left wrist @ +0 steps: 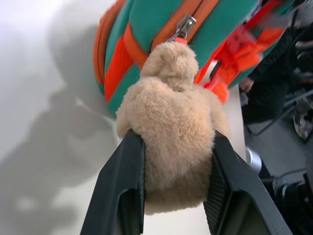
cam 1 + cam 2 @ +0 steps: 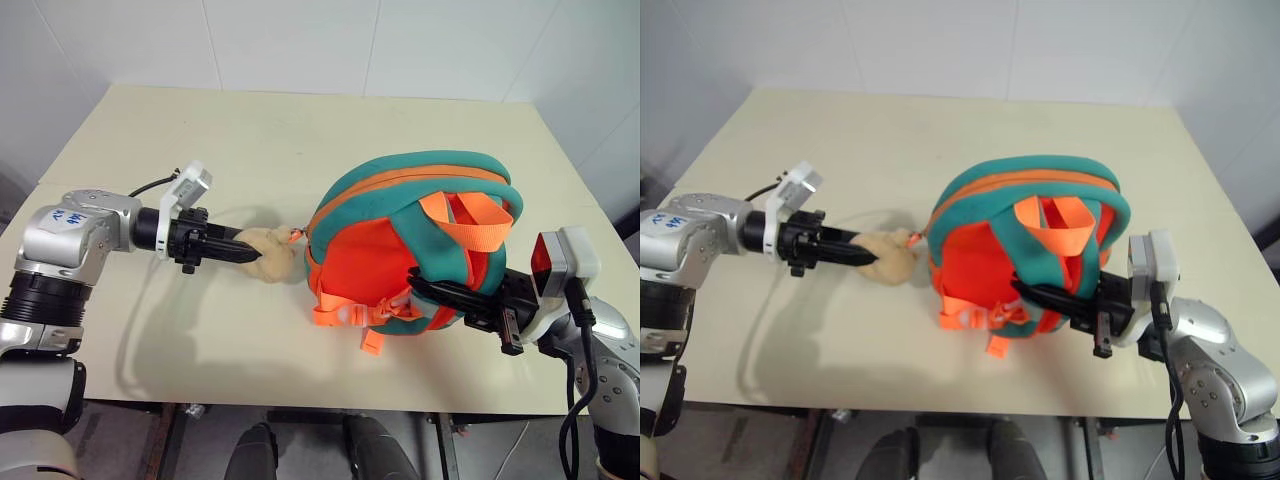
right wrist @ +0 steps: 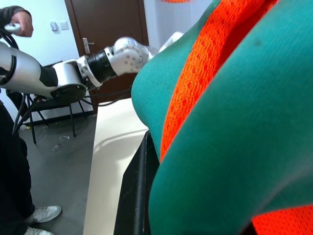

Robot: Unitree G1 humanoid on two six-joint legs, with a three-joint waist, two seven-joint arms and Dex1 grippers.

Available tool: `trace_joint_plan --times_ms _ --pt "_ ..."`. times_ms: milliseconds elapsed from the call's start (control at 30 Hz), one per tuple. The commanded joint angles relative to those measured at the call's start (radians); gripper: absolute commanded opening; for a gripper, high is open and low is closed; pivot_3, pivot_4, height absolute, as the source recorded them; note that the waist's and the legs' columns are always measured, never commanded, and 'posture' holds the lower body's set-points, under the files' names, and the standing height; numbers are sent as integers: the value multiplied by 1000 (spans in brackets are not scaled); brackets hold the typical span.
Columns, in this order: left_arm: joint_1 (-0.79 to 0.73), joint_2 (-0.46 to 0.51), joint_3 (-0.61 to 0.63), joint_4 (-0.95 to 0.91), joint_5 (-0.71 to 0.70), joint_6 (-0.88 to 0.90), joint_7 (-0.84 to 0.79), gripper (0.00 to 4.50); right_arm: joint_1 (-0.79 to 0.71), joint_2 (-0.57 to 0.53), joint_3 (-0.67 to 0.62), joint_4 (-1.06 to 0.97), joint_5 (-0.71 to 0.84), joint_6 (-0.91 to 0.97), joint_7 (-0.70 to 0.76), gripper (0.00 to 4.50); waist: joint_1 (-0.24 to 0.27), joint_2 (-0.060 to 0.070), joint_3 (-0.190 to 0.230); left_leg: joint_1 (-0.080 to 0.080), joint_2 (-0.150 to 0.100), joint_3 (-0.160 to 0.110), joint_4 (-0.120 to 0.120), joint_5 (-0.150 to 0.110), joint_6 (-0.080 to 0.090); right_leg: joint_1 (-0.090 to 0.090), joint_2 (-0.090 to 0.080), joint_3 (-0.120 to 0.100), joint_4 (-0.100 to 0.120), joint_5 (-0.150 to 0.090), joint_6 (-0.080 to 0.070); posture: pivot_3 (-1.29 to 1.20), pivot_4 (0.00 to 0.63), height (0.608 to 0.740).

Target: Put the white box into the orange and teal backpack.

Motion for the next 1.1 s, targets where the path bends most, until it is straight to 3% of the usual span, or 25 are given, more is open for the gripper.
trace_joint_plan --times_ms 33,233,467,500,800,933,1100 --pt "-15 -6 -47 73 108 -60 -13 1110 -19 -15 -13 -11 22 -1 25 0 0 0 0 0 0 0 1 0 0 0 0 0 0 0 0 0 150 740" --pt "-35 -74 -99 197 226 -185 2 1108 -47 -36 8 9 -14 12 35 0 -1 0 0 0 0 0 4 0 0 1 0 0 1 1 1 0 150 740" --pt "-62 -129 65 189 133 -177 2 1107 -60 -140 33 17 -63 80 46 0 0 0 0 0 0 0 5 0 0 1 0 0 1 1 1 0 150 740" --pt "-58 -124 82 179 125 -165 2 1454 -59 -159 29 18 -57 91 62 0 0 0 0 0 0 0 4 0 1 1 0 0 1 1 1 0 150 740" --pt "-4 -75 204 111 56 -112 -32 4455 -81 -247 -28 86 -26 106 208 3058 0 0 0 -1 0 0 4 0 1 1 0 0 1 1 2 0 150 740" --pt "31 -30 228 115 49 -109 -77 4500 -71 -292 -58 150 -55 92 267 4320 0 0 0 -1 0 0 4 0 1 1 0 0 1 1 2 0 150 740" --pt "105 40 303 104 33 -124 -87 4500 -36 -381 -130 289 -144 45 339 4473 1 0 0 -1 0 0 4 0 1 1 0 0 1 1 1 0 150 740"
